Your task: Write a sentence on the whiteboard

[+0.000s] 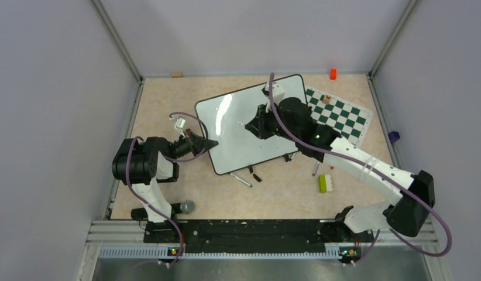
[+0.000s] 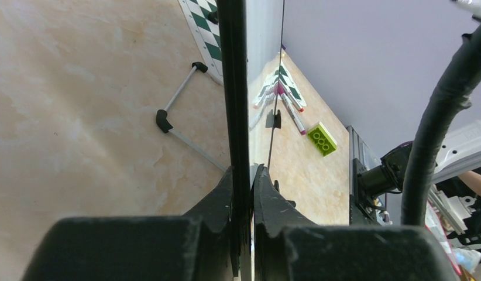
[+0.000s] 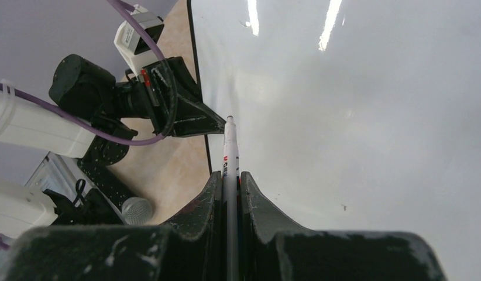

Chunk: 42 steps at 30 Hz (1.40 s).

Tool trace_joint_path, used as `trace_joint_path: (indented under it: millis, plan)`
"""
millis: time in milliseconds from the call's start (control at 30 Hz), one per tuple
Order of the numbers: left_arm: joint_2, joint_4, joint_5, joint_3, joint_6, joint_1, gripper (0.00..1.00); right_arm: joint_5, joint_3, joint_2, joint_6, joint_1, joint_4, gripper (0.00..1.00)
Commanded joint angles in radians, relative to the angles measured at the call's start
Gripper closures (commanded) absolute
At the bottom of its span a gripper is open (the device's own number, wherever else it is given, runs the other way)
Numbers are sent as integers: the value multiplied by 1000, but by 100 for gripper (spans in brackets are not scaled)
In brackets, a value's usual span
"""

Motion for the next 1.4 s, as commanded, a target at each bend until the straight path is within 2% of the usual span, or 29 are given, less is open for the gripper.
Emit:
trace_joint_path:
  millis: [0, 167, 633, 1000, 1367]
  plan:
    - [99, 41, 32, -12, 147, -30, 100, 13, 77, 78, 63, 52, 60, 100]
    - [94, 42, 24, -19, 165, -30, 100, 159, 206, 185, 30, 128, 14, 100]
    - [103, 41, 28, -11, 157, -32, 100, 241, 553, 464, -19, 149, -140, 100]
    - [110, 41, 29, -10, 152, -32, 100, 266, 681, 571, -64, 149, -138, 100]
    - [116, 42, 32, -6, 145, -31, 100, 278, 720, 621, -86, 134, -140, 100]
